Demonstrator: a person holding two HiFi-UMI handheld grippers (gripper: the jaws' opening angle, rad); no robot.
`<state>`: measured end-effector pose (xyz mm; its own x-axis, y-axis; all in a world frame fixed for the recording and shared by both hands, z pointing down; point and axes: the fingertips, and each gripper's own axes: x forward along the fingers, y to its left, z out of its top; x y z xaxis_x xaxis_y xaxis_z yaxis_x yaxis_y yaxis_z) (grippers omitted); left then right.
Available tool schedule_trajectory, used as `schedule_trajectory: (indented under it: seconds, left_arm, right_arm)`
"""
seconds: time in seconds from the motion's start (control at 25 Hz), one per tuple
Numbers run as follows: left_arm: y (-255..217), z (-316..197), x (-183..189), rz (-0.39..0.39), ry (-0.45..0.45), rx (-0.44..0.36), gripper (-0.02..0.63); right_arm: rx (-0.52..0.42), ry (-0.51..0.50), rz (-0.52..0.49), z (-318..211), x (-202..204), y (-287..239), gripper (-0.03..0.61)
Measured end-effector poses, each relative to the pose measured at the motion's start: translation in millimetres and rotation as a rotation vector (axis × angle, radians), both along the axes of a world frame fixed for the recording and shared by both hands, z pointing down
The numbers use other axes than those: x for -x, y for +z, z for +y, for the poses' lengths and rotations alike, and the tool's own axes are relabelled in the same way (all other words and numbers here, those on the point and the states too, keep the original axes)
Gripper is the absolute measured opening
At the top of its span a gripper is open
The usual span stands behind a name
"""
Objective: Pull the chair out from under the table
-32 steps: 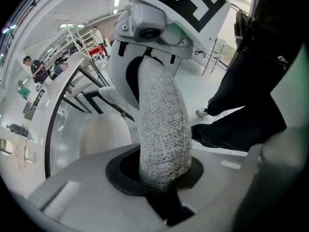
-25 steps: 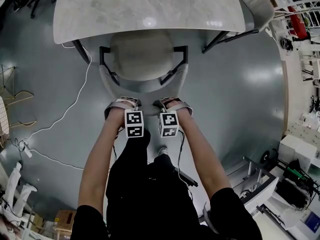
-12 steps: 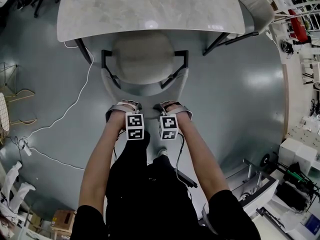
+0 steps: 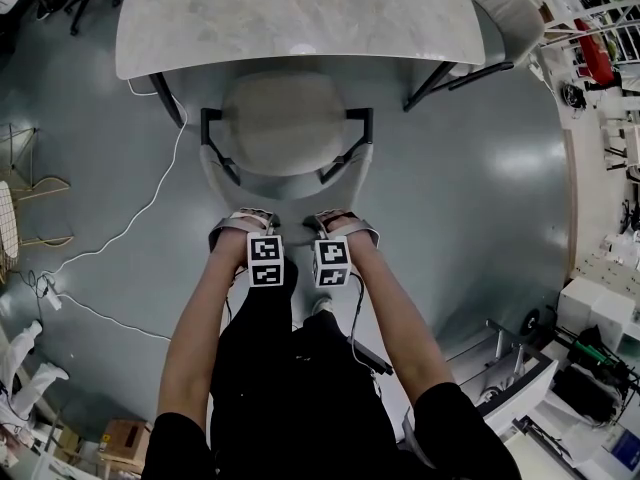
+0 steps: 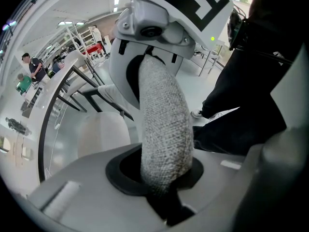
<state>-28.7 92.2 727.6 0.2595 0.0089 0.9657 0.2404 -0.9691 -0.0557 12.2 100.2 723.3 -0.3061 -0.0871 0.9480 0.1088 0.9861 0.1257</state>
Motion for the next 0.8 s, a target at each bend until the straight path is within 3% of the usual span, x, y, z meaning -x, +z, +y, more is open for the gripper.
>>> schedule_trajectory:
  seconds: [0.8]
  left_arm:
    - [2, 32, 0, -0.004, -0.009, 0.006, 0.075]
  right_arm:
    - [0.005, -0.009, -0.005, 30, 0, 0, 0.092]
